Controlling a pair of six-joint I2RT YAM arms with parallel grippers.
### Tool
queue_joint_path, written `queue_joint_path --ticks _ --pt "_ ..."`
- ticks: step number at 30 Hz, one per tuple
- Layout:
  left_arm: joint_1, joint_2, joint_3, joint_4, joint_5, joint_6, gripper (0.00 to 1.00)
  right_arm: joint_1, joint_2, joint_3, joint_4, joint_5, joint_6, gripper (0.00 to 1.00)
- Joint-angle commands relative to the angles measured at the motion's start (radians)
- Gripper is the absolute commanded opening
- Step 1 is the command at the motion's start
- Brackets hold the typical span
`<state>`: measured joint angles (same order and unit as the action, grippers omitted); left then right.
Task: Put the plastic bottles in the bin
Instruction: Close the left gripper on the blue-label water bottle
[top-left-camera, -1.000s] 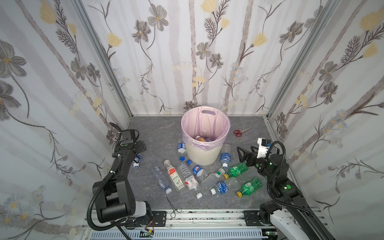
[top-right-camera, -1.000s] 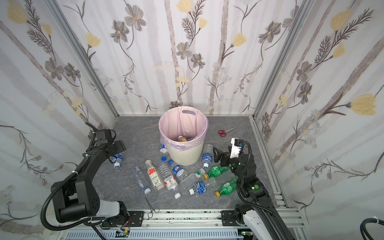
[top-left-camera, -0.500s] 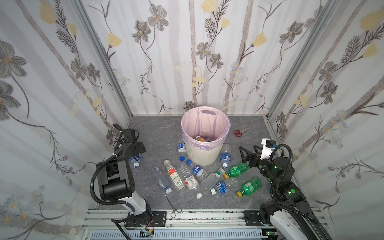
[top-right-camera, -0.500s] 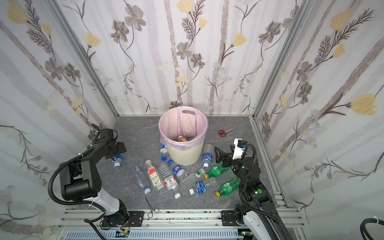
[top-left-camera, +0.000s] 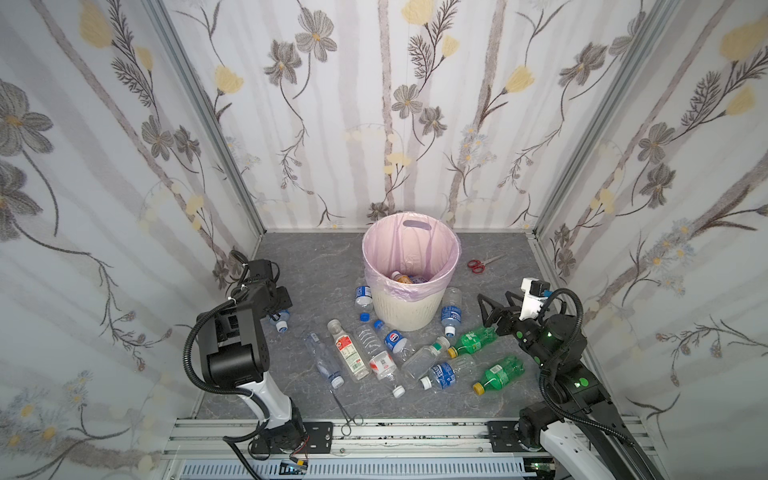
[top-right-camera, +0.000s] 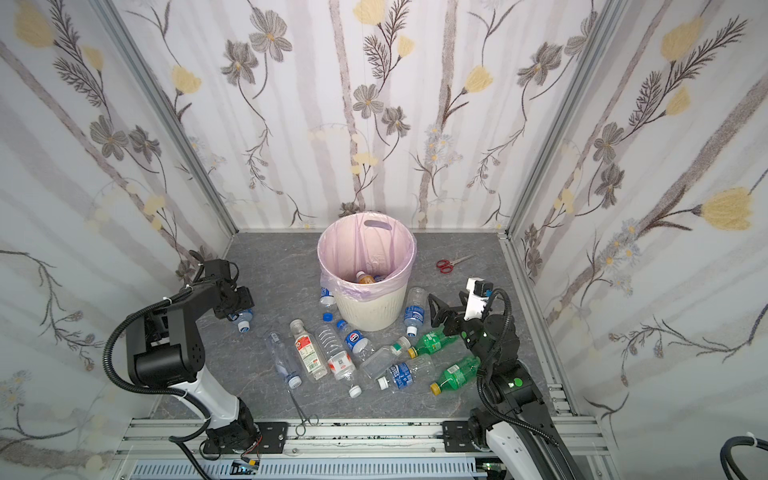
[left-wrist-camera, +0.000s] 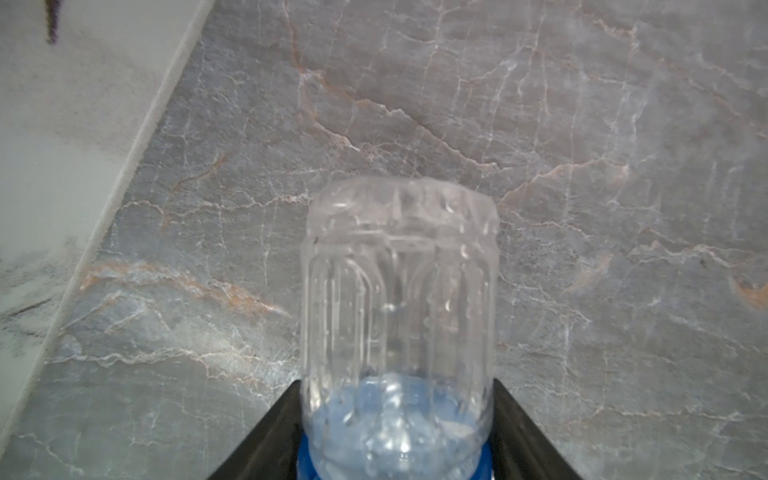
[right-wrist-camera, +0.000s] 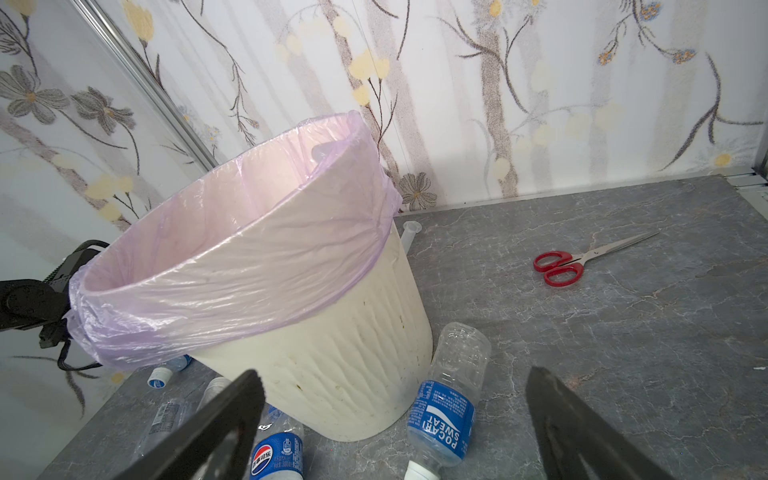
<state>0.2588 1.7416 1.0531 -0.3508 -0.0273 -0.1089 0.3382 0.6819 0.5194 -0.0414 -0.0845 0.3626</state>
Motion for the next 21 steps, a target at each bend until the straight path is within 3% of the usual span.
queue_joint_path --ticks 1,15,21 --pt "-0.008 0.008 0.003 -0.026 0.032 -0.005 0.6 0.0 -0.002 -0.002 0.041 -0.011 0.006 0.99" --pt "-0.071 -0.094 0.019 -0.048 0.05 0.0 0.55 0.0 0.004 0.019 0.019 0.009 -0.005 0.99" --pt "-0.078 -0.165 0.05 -0.054 0.118 -0.015 0.55 0.001 0.002 0.021 0.005 0.023 -0.005 0.99"
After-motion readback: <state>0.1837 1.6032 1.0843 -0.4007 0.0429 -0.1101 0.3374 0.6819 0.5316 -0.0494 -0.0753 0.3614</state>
